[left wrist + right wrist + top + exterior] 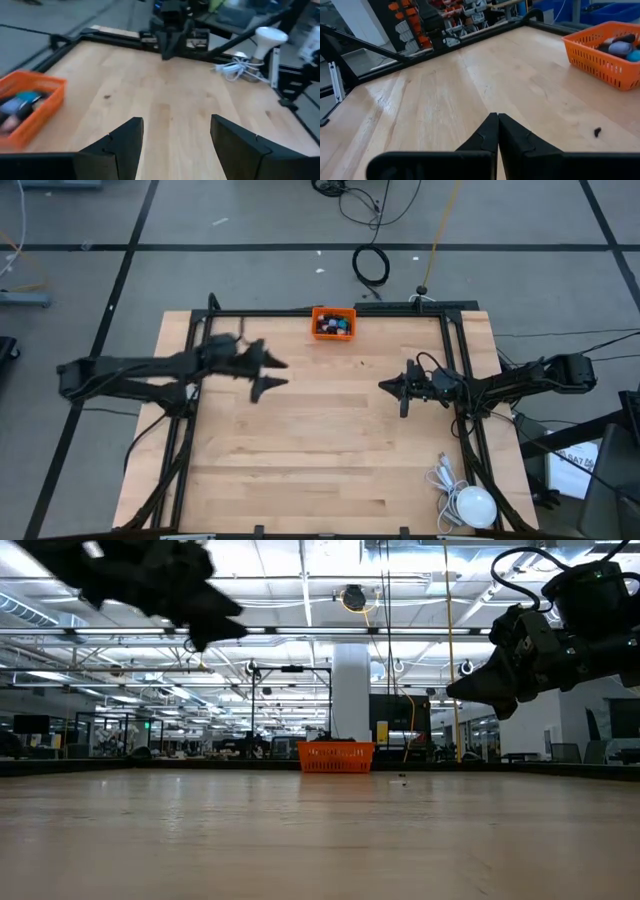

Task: Pick & Place Nail Polish
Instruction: Return to Home Position

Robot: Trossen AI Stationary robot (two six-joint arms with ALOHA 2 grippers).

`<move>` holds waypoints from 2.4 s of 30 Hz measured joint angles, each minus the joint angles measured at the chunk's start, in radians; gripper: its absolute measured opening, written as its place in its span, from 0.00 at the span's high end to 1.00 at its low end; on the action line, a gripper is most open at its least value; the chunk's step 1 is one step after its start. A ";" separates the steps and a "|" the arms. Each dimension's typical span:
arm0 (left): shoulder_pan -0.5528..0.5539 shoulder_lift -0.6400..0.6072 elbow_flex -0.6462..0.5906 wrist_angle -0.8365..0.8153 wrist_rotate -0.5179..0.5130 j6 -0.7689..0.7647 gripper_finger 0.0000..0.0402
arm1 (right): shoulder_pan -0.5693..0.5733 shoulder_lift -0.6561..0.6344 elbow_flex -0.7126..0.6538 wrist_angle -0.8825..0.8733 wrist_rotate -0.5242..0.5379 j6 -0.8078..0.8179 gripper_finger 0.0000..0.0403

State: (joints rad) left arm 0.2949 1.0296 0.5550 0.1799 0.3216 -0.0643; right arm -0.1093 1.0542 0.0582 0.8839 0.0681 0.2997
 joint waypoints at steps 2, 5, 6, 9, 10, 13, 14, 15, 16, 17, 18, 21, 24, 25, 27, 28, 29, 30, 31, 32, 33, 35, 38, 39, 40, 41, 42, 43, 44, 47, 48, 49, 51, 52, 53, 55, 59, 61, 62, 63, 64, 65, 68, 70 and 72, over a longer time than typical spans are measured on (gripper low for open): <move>-0.050 -0.120 -0.091 0.008 -0.091 -0.015 0.43 | 0.000 0.000 0.000 0.017 0.003 -0.014 1.00; -0.122 -0.279 -0.204 0.062 -0.191 -0.032 0.43 | 0.000 -0.005 0.000 0.047 0.005 -0.042 1.00; -0.144 -0.324 -0.241 0.077 -0.219 -0.042 0.43 | 0.000 -0.010 0.000 0.056 0.005 -0.050 1.00; -0.203 -0.441 -0.334 0.114 -0.302 -0.049 0.43 | 0.000 -0.038 0.000 0.064 0.006 -0.062 1.00; -0.217 -0.475 -0.360 0.118 -0.327 -0.050 0.43 | 0.000 -0.050 0.000 0.066 0.006 -0.071 1.00; -0.252 -0.553 -0.426 0.118 -0.397 -0.050 0.43 | 0.000 -0.100 0.000 0.062 0.007 -0.104 1.00; -0.261 -0.573 -0.442 0.119 -0.413 -0.050 0.43 | 0.000 -0.119 0.000 0.059 0.007 -0.112 1.00; -0.269 -0.590 -0.456 0.118 -0.427 -0.052 0.43 | 0.000 -0.140 0.000 0.051 0.007 -0.120 1.00; -0.276 -0.606 -0.470 0.117 -0.437 -0.054 0.43 | 0.000 -0.162 0.000 0.045 0.006 -0.128 1.00; -0.282 -0.621 -0.482 0.115 -0.444 -0.054 0.43 | 0.000 -0.185 0.000 0.034 0.006 -0.134 1.00; -0.288 -0.636 -0.493 0.115 -0.448 -0.054 0.43 | 0.000 -0.212 0.000 0.011 0.006 -0.138 1.00; -0.303 -0.668 -0.521 0.117 -0.466 -0.055 0.43 | 0.000 -0.298 0.000 -0.076 0.006 -0.153 1.00; -0.318 -0.685 -0.534 0.117 -0.486 -0.054 0.43 | 0.000 -0.392 -0.002 -0.166 0.006 -0.180 1.00; -0.324 -0.689 -0.537 0.117 -0.492 -0.050 0.43 | 0.000 -0.423 -0.010 -0.179 0.006 -0.193 1.00; -0.335 -0.695 -0.539 0.116 -0.511 -0.039 0.43 | 0.000 -0.487 -0.036 -0.178 0.008 -0.217 1.00; -0.341 -0.698 -0.540 0.113 -0.525 -0.032 0.43 | 0.000 -0.519 -0.044 -0.181 0.010 -0.221 1.00; -0.347 -0.700 -0.540 0.112 -0.538 -0.029 0.43 | 0.000 -0.558 -0.044 -0.212 0.013 -0.227 1.00; -0.353 -0.699 -0.540 0.109 -0.553 -0.027 0.43 | 0.001 -0.591 -0.043 -0.243 0.014 -0.229 1.00; -0.359 -0.699 -0.540 0.104 -0.566 -0.027 0.43 | 0.001 -0.620 -0.043 -0.266 0.014 -0.230 1.00; -0.364 -0.699 -0.540 0.101 -0.578 -0.027 0.43 | 0.002 -0.648 -0.043 -0.295 0.014 -0.230 1.00; -0.371 -0.699 -0.540 0.094 -0.590 -0.027 0.43 | 0.002 -0.673 -0.043 -0.319 0.015 -0.233 1.00; -0.384 -0.699 -0.540 0.072 -0.615 -0.036 0.43 | 0.004 -0.727 -0.043 -0.364 0.035 -0.236 1.00; -0.413 -0.699 -0.540 0.046 -0.655 -0.062 0.43 | 0.014 -0.804 -0.043 -0.437 0.073 -0.258 1.00; -0.424 -0.699 -0.540 0.045 -0.669 -0.065 0.43 | 0.019 -0.831 -0.043 -0.464 0.088 -0.263 1.00; -0.437 -0.699 -0.540 0.045 -0.683 -0.066 0.43 | 0.024 -0.860 -0.043 -0.489 0.099 -0.264 1.00; -0.451 -0.699 -0.540 0.046 -0.698 -0.066 0.43 | 0.029 -0.889 -0.043 -0.502 0.113 -0.266 1.00; -0.464 -0.698 -0.540 0.048 -0.716 -0.064 0.43 | 0.034 -0.920 -0.043 -0.522 0.117 -0.270 1.00; -0.477 -0.699 -0.540 0.048 -0.735 -0.064 0.43 | 0.039 -0.954 -0.043 -0.541 0.119 -0.277 1.00; -0.491 -0.698 -0.540 0.047 -0.759 -0.064 0.43 | 0.046 -0.985 -0.044 -0.560 0.118 -0.284 1.00; -0.532 -0.698 -0.540 0.032 -0.827 -0.070 0.43 | 0.056 -1.053 -0.043 -0.612 0.124 -0.290 1.00; -0.545 -0.698 -0.540 0.029 -0.848 -0.072 0.43 | 0.059 -1.052 -0.039 -0.626 0.134 -0.290 1.00; -0.559 -0.698 -0.540 0.027 -0.865 -0.073 0.43 | 0.063 -1.049 -0.039 -0.644 0.142 -0.291 1.00; -0.587 -0.698 -0.540 0.025 -0.892 -0.075 0.43 | 0.068 -1.046 -0.039 -0.654 0.140 -0.296 1.00; -0.600 -0.698 -0.540 0.021 -0.906 -0.075 0.43 | 0.070 -1.050 -0.039 -0.669 0.140 -0.294 1.00; -0.610 -0.698 -0.540 0.015 -0.918 -0.076 0.43 | 0.072 -1.052 -0.039 -0.691 0.140 -0.292 1.00; -0.630 -0.698 -0.540 -0.013 -0.944 -0.098 0.43 | 0.077 -1.051 -0.038 -0.713 0.137 -0.288 1.00; -0.658 -0.698 -0.540 -0.098 -0.986 -0.189 0.43 | 0.088 -1.051 -0.038 -0.753 0.111 -0.275 1.00; -0.671 -0.698 -0.540 -0.104 -0.996 -0.210 0.43 | 0.094 -1.052 -0.038 -0.750 0.111 -0.271 1.00; -0.680 -0.698 -0.540 -0.104 -0.996 -0.208 0.43 | 0.097 -1.052 -0.038 -0.756 0.112 -0.271 1.00; -0.689 -0.699 -0.540 -0.103 -0.996 -0.199 0.43 | 0.100 -1.051 -0.038 -0.761 0.111 -0.271 1.00; -0.699 -0.703 -0.540 -0.101 -0.995 -0.185 0.43 | 0.104 -1.051 -0.038 -0.760 0.110 -0.270 1.00; -0.709 -0.715 -0.540 -0.100 -0.995 -0.174 0.43 | 0.107 -1.051 -0.038 -0.760 0.110 -0.267 1.00; -0.719 -0.763 -0.540 -0.108 -0.994 -0.153 0.43 | 0.114 -1.051 -0.038 -0.760 0.111 -0.265 1.00; -0.713 -0.799 -0.539 -0.110 -0.982 -0.125 0.43 | 0.114 -1.051 -0.038 -0.754 0.111 -0.266 1.00; -0.697 -0.838 -0.538 -0.111 -0.957 -0.083 0.43 | 0.114 -1.051 -0.038 -0.754 0.111 -0.270 1.00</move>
State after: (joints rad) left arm -0.4017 0.1913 0.0166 0.0685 -0.6353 -0.1475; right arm 0.0051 0.0029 0.0201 0.1302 0.1787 0.0295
